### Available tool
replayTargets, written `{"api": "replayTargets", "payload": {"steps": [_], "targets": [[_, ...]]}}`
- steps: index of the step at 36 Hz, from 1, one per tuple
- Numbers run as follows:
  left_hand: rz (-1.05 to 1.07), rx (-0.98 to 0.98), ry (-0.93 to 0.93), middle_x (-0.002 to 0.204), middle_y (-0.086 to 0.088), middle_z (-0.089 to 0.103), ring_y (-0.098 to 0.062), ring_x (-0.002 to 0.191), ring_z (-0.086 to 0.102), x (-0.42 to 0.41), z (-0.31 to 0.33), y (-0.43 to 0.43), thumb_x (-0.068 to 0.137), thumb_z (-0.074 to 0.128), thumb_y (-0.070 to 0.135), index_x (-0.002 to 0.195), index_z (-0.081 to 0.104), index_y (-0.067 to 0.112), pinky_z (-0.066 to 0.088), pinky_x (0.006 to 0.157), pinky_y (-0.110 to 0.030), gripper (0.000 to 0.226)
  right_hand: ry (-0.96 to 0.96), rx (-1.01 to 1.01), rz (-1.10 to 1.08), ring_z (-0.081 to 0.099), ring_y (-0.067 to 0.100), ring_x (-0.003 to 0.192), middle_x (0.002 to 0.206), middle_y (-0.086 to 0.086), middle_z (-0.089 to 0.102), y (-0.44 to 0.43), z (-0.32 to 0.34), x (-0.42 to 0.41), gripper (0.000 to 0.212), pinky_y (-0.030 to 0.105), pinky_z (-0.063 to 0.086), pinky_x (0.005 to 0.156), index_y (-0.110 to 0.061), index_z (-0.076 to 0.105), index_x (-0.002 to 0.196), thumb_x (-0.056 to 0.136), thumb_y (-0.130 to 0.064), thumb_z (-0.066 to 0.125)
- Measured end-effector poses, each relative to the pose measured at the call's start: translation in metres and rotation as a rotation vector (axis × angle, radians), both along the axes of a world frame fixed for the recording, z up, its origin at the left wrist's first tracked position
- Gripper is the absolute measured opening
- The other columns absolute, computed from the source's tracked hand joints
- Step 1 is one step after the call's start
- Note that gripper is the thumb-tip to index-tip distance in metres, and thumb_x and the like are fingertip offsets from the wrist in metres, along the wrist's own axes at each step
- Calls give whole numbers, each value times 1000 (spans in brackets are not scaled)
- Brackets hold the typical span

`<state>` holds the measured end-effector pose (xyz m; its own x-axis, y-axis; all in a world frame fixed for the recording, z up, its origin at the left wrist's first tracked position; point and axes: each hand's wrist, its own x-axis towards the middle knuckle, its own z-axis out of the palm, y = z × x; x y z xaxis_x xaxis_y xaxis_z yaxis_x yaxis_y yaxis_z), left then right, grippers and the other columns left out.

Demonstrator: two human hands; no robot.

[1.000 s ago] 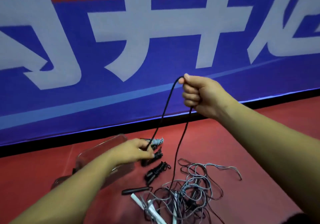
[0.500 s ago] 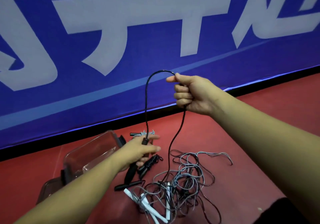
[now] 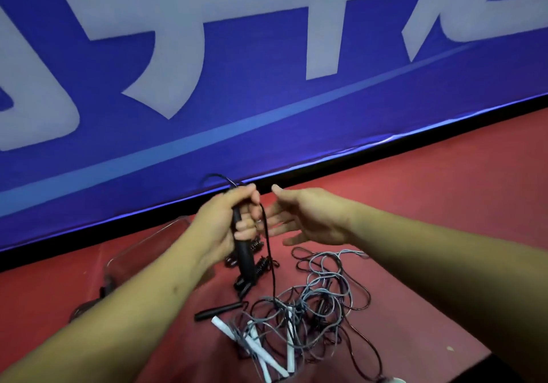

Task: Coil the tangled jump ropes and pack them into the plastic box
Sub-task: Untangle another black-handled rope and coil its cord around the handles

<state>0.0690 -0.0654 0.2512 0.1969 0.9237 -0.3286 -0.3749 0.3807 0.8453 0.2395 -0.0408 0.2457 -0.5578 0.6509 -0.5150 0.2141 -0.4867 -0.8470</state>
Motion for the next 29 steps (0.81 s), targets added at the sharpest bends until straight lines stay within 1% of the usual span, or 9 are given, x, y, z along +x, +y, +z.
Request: {"api": "replayTargets", "payload": {"steps": [3,8,12,17,20,22,24,26,29], "targets": [[39,18,-38,53,-6,49,-5,31,29,-10,9,4,96,48,21,75,53,9,17,32,-14,24,63,80,94,60,13,107,109,-3,70,-1,-2,2,32,41,39,95,-20,62,114,100,-43,44],[115,101,-135,57,-3,48,-4,35,30,-20,28,11,92,51,22,77,53,11,22,32,-14,19,-165,285,204,60,14,89,93,4,68,-13,-26,1,13,29,41,80,-5,61,101,101,-10,50],[255,139,-74,64,-5,56,-6,38,34,-25,22,14,93,57,22,88,55,11,25,35,-15,13,-91,216,162,59,29,79,79,10,65,-15,-25,-10,25,35,50,79,-11,60,84,103,-7,44],[-10,107,263,78,-6,53,-7,50,37,-28,-8,-5,79,76,34,107,63,4,27,36,-17,43,203,238,-169,59,18,54,62,2,62,-2,23,-15,19,27,54,52,-10,59,87,101,-11,45],[-307,171,438,73,-10,43,-11,52,38,-18,-24,-23,74,79,31,111,71,18,29,39,-19,41,326,156,-351,55,13,48,58,-1,63,8,44,-15,19,21,48,47,-12,58,86,101,-17,47],[-434,174,436,73,-13,44,-13,51,40,-9,-26,-30,78,76,28,116,71,20,31,40,-20,39,337,151,-461,53,11,44,57,0,62,14,51,-13,19,21,45,45,-11,58,86,101,-18,50],[-458,155,302,82,-17,50,-11,53,44,-1,-24,-33,84,69,19,117,70,13,31,39,-18,34,317,171,-562,54,11,43,57,2,62,17,51,-9,18,22,46,44,-9,57,86,101,-17,51],[-475,201,288,89,-17,59,-9,53,42,8,-19,-37,91,65,9,109,71,12,30,39,-18,19,309,161,-612,58,11,44,56,3,64,19,48,-5,18,21,48,43,-8,56,86,101,-17,51],[-396,257,381,66,2,65,-4,44,39,16,-10,-39,93,60,2,92,66,4,26,38,-17,7,328,93,-608,63,13,47,55,5,65,18,40,-2,24,22,51,45,-7,55,86,103,-23,47]]}}
